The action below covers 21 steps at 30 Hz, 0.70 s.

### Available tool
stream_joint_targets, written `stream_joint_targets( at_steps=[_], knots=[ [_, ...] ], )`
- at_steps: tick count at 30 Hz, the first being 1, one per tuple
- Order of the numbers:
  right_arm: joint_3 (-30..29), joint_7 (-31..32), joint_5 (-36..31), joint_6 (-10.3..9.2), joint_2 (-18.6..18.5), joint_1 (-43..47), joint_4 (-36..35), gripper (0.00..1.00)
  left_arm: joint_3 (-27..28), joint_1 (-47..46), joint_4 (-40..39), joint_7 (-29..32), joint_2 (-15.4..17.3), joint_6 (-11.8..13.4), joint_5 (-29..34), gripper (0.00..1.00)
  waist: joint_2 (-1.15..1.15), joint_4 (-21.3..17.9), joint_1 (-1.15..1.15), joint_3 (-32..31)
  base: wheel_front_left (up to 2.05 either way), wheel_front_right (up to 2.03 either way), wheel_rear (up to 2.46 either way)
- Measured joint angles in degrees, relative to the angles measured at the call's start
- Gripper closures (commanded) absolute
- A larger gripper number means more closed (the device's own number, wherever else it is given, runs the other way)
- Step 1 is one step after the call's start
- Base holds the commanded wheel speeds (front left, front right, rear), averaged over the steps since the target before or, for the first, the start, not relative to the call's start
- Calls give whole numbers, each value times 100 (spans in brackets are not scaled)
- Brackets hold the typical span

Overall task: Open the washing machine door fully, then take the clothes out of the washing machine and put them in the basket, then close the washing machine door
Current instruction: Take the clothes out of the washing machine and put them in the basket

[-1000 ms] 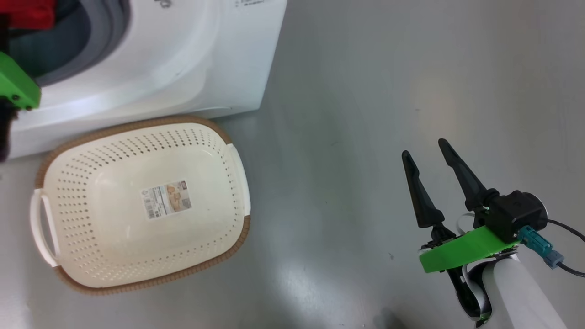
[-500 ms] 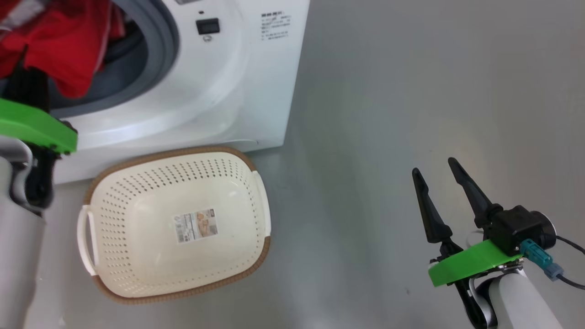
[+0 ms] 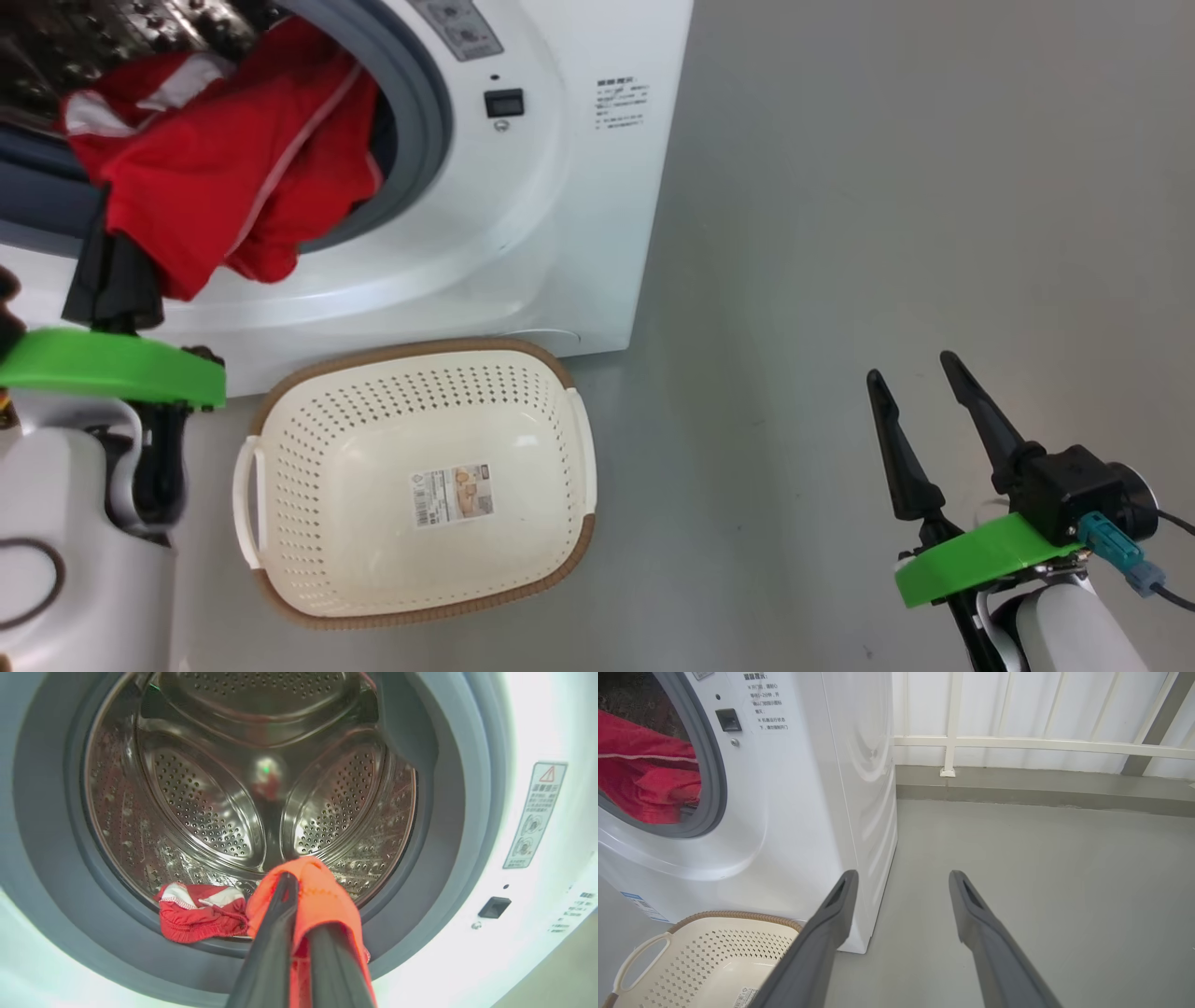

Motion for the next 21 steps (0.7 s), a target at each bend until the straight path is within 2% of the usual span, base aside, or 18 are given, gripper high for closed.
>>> stream_joint_targets(
  at_steps=[5,21],
  knots=[
    [-43,0,-18,0,1,46,-2,0,142,348,-766,0,-202,-1,112,100,0,114,0,-65,0,0,0],
    [-97,0,-51,0,1,46,-41,0,541,750,-3153,-26,-408,-1,242,100,0,221,0,16,0,0,0]
  ],
)
